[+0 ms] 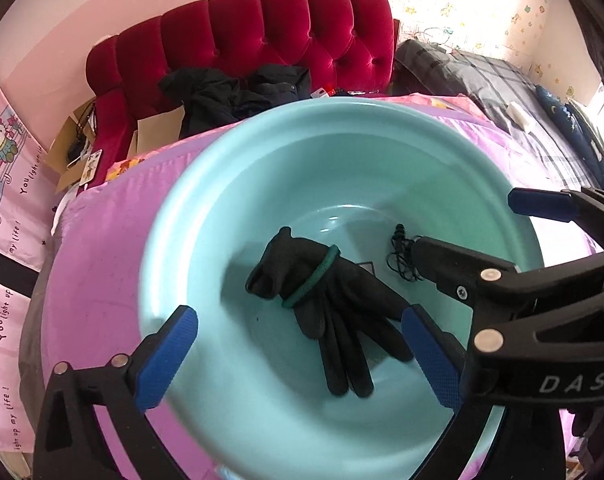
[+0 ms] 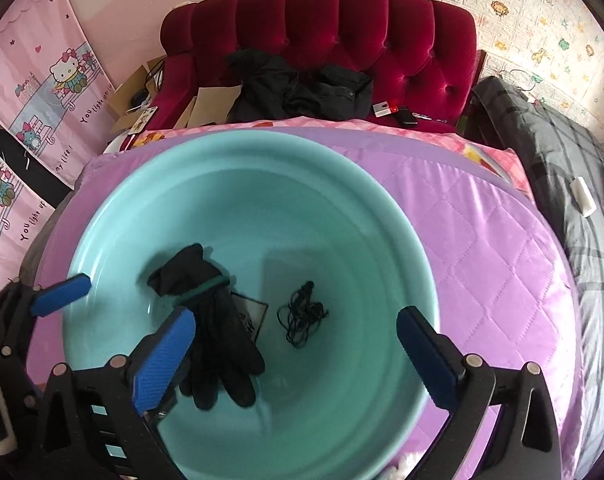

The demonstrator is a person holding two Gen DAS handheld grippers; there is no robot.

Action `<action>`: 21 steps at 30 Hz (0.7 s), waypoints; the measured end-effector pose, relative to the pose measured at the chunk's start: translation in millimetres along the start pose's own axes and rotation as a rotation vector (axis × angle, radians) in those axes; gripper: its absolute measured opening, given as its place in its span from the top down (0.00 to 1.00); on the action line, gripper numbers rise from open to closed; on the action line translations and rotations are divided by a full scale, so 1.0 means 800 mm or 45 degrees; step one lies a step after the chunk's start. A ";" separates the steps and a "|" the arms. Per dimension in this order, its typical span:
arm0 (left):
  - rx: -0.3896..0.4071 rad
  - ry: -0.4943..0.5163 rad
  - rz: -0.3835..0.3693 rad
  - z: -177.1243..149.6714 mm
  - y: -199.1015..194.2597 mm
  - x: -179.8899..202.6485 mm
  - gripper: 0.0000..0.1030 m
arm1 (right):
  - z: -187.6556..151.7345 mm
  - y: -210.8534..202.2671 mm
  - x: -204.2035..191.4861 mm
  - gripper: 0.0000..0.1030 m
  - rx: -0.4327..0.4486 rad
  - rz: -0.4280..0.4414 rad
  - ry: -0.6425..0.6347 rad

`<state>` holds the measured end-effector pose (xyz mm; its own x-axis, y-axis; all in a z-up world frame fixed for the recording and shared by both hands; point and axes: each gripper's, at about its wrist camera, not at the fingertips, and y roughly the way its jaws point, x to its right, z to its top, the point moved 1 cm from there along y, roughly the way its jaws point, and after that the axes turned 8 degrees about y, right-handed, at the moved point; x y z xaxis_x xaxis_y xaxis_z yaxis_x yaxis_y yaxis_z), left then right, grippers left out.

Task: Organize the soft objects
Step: 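Open both grippers to drop the gloves and earphones into the basin, then grasp the gold snack packet with the left gripper while the right gripper grasps the white pouch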

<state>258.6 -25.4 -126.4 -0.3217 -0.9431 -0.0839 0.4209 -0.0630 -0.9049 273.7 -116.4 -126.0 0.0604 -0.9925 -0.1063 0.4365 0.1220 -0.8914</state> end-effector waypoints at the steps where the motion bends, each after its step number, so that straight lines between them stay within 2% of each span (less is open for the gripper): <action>1: 0.002 0.004 -0.004 -0.003 -0.007 0.002 0.00 | -0.004 -0.006 0.001 0.00 -0.005 0.004 0.003; 14: 0.082 0.036 0.047 -0.057 -0.100 0.021 0.00 | -0.068 -0.103 0.004 0.00 0.064 -0.058 -0.004; 21: 0.097 0.035 0.052 -0.093 -0.130 0.033 0.00 | -0.109 -0.138 0.005 0.00 0.094 -0.084 0.000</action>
<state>143.4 -19.8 -65.6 -0.3254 -0.9363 -0.1325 0.4974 -0.0503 -0.8661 147.5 -134.7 -66.2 0.0297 -0.9984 -0.0483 0.5045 0.0567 -0.8615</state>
